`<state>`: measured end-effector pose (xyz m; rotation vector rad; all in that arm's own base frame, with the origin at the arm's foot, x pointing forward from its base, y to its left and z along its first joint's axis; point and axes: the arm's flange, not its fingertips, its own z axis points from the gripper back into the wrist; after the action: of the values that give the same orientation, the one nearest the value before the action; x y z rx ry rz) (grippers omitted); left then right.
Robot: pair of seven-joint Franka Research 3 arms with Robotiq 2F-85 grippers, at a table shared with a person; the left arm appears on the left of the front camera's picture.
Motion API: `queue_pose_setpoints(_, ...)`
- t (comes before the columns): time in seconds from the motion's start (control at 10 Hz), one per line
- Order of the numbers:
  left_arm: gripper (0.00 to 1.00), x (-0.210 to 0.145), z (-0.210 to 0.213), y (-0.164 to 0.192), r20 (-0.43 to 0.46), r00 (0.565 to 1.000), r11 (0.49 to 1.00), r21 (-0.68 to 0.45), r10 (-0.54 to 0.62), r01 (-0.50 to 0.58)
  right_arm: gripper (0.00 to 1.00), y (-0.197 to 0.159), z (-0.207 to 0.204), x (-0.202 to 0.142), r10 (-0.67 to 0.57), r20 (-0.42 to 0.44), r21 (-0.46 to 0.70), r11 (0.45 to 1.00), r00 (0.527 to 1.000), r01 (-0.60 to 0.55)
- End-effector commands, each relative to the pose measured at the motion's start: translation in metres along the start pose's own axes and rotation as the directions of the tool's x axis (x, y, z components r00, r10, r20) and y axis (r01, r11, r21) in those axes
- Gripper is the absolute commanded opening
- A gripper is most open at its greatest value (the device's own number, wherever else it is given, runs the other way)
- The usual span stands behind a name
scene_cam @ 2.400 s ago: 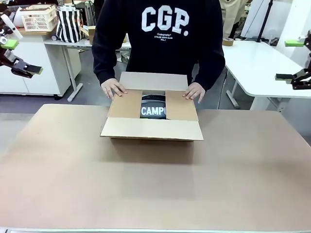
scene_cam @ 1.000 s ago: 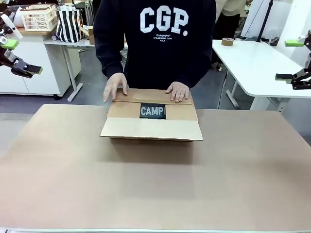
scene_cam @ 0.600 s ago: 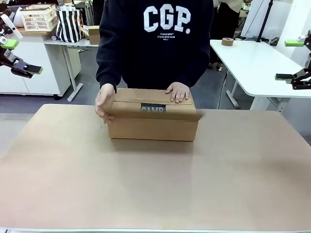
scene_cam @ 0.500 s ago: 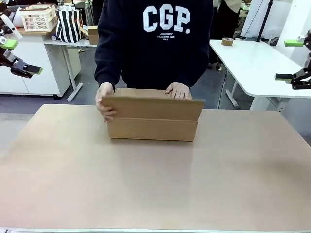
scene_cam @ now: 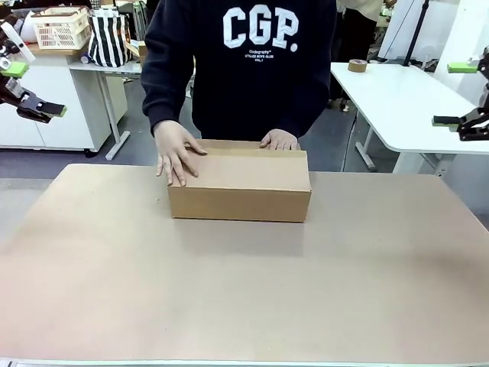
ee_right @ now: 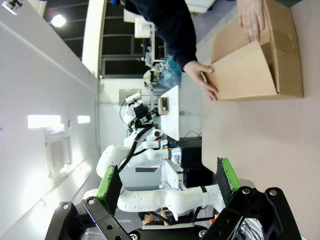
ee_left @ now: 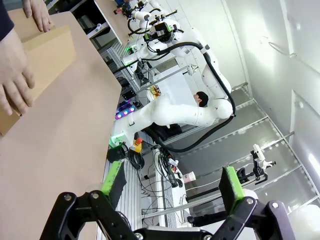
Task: Pack the gift set into the box.
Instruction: Press and hold the closed box until the human finishes sealing it.
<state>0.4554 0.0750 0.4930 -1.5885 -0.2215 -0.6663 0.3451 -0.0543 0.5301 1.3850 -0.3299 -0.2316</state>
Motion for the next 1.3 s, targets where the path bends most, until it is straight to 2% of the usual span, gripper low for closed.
queue_pose_setpoints(0.0,1.00,-0.0050,0.0081,-0.0035,-0.014,1.000,1.000,0.001,-0.017,0.017,1.00,0.0005,-0.0022,0.0017,0.026,0.005,0.018,0.999,1.000,-0.026)
queue_pose_setpoints(1.2,1.00,-0.0050,0.0081,-0.0035,-0.014,1.000,1.000,0.001,-0.017,0.017,1.00,0.0005,-0.0022,0.0017,0.026,0.005,0.018,0.999,1.000,-0.026)
